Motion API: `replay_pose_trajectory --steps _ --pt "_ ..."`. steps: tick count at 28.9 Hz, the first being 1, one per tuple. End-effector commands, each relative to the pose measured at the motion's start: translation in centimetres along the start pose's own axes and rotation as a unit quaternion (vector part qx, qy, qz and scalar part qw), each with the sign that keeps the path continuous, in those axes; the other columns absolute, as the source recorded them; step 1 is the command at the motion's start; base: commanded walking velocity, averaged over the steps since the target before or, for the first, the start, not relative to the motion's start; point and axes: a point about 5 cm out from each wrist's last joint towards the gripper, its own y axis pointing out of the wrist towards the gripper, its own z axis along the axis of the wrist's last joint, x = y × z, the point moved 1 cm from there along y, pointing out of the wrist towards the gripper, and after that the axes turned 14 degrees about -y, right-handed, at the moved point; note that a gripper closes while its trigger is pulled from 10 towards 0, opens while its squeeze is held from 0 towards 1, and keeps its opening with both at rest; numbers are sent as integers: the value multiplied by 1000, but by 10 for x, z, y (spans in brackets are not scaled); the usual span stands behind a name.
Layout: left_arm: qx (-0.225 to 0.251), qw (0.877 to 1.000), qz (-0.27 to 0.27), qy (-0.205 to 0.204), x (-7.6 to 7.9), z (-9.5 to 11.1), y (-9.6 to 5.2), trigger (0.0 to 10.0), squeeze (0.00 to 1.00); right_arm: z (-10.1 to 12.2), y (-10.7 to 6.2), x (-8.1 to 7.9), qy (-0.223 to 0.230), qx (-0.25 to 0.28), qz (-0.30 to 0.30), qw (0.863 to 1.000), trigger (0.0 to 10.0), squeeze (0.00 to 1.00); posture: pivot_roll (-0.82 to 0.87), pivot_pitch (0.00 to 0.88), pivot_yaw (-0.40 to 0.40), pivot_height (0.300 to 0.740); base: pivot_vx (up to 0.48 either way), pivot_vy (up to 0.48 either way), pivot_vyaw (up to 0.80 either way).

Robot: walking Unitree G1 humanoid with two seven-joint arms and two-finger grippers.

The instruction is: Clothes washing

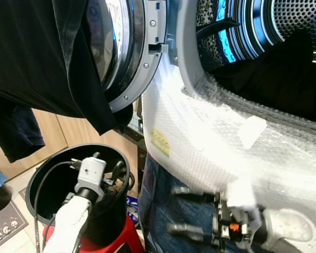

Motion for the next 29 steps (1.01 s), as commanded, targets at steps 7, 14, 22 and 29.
replay_pose_trajectory --steps 7,14,22,29 --pt "17 999 27 -12 -7 16 -7 10000 0 -139 -14 -17 79 -259 -87 959 10000 78 159 22 -30 740 0 0 0" --pt "17 998 44 -50 -12 24 -10 10000 0 -208 -6 -70 144 -393 -67 906 10000 1000 189 17 -26 740 0 0 0" --pt "-3 979 127 -161 -27 17 -12 10000 0 -238 -3 -95 93 -521 -86 844 10000 1000 197 15 -17 740 0 0 0" --pt "-41 973 154 -166 -32 0 -13 10000 0 -246 -5 -104 166 -561 -192 788 10000 0 190 16 -2 740 0 0 0"
